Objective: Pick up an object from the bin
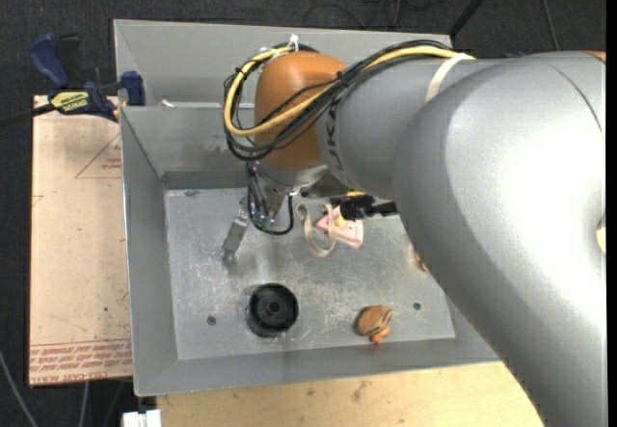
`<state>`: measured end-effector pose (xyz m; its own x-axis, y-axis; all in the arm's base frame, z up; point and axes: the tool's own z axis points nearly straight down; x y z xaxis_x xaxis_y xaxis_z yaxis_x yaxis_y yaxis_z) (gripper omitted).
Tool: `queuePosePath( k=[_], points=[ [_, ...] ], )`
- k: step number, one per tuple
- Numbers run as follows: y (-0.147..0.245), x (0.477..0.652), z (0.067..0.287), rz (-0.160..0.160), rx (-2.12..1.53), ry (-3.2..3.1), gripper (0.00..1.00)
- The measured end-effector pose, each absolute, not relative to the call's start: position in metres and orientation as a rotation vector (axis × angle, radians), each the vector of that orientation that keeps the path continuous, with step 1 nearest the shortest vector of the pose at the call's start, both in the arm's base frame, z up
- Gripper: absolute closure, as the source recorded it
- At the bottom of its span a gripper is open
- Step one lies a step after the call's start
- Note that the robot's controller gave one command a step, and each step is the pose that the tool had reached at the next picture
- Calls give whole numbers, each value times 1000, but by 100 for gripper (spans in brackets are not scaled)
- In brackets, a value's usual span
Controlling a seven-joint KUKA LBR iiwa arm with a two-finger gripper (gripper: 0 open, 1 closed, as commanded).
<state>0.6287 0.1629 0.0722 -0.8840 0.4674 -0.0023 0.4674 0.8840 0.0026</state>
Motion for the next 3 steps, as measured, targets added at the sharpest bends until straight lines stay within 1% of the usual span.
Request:
queuePosePath(
  k=[1, 2, 3],
  points=[
    [149, 578, 71, 1, 579, 3085, 0],
    [149, 547, 70, 1, 511, 3099, 0],
    [138, 537, 70, 3, 176, 3136, 0]
  ],
)
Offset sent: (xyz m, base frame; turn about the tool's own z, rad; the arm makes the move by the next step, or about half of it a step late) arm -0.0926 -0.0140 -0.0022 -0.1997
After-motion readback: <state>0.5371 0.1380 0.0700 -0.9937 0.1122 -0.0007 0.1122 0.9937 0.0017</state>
